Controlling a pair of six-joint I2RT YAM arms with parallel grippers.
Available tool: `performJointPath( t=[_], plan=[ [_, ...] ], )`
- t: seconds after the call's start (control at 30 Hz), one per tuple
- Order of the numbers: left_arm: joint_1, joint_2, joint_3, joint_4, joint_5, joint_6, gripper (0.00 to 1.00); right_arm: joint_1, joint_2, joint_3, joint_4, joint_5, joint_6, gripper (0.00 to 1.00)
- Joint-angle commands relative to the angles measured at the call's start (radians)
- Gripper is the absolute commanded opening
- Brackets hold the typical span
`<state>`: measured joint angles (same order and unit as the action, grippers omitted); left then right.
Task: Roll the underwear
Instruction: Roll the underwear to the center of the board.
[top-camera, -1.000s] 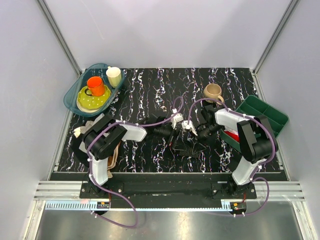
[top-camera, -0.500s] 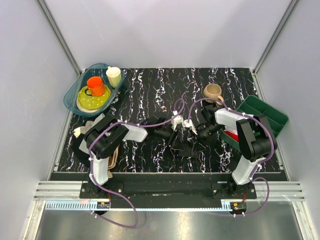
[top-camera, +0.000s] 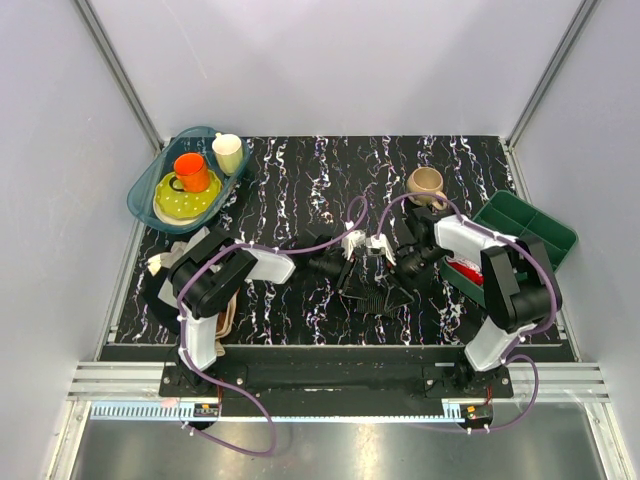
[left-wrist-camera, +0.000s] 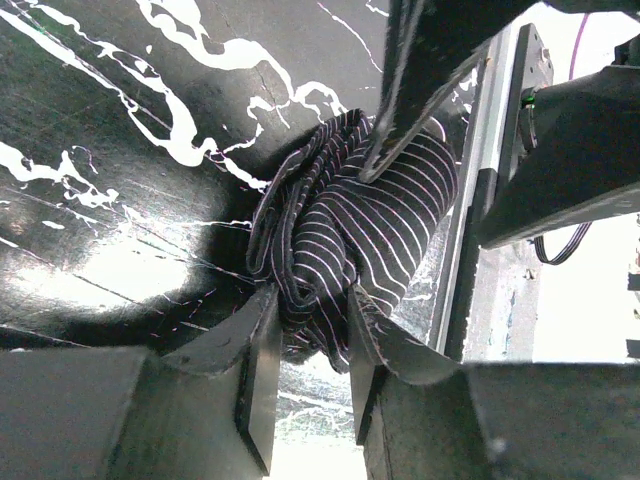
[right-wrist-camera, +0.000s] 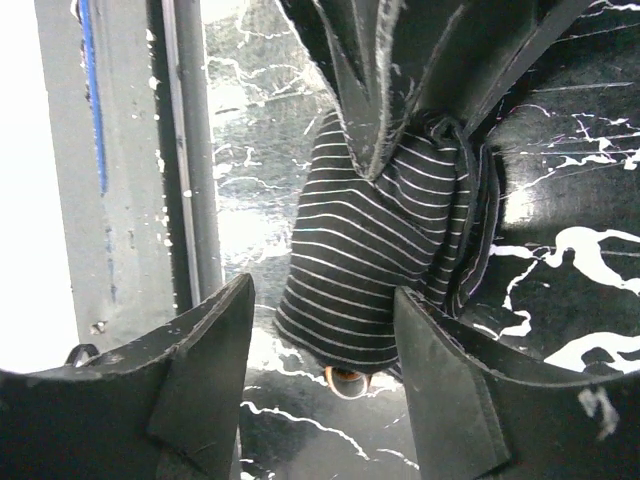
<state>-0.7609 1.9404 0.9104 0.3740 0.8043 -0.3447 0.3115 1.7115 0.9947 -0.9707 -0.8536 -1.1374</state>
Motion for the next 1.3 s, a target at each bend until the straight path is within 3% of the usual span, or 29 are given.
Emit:
performJointPath(
  t=[0.0, 0.27, 0.67, 0.77, 0.8, 0.93, 1.03, 1.13, 1.27],
  plan=[
    [-0.015, 0.032, 0.005, -0.033, -0.071, 0.003, 0.29, -0.011, -0.081, 0.058, -0.052, -0.007, 0.089, 0.68],
    [-0.018, 0.026, 0.004, -0.026, -0.093, -0.019, 0.29, -0.014, -0.070, 0.039, 0.093, 0.074, 0.261, 0.82],
    [-0.020, 0.019, 0.010, 0.002, -0.090, -0.053, 0.31, 0.006, 0.068, -0.019, 0.201, 0.174, 0.346, 0.83],
    [-0.020, 0.008, 0.008, 0.008, -0.099, -0.057, 0.33, 0.015, 0.094, -0.011, 0.182, 0.163, 0.343, 0.76],
    [-0.020, 0.000, 0.007, 0.009, -0.102, -0.059, 0.35, 0.023, 0.100, -0.004, 0.167, 0.162, 0.341, 0.63],
    [-0.017, -0.053, -0.008, 0.014, -0.149, -0.051, 0.44, 0.032, 0.146, 0.013, 0.126, 0.177, 0.326, 0.32],
    [-0.009, -0.135, -0.042, 0.020, -0.201, -0.036, 0.58, 0.031, 0.154, 0.015, 0.110, 0.171, 0.321, 0.21],
    [0.005, -0.234, -0.076, 0.006, -0.250, -0.010, 0.69, 0.031, 0.120, 0.019, 0.093, 0.139, 0.306, 0.16],
    [0.023, -0.378, -0.102, -0.114, -0.310, 0.067, 0.76, 0.024, 0.053, 0.039, 0.064, 0.114, 0.283, 0.15]
  ],
)
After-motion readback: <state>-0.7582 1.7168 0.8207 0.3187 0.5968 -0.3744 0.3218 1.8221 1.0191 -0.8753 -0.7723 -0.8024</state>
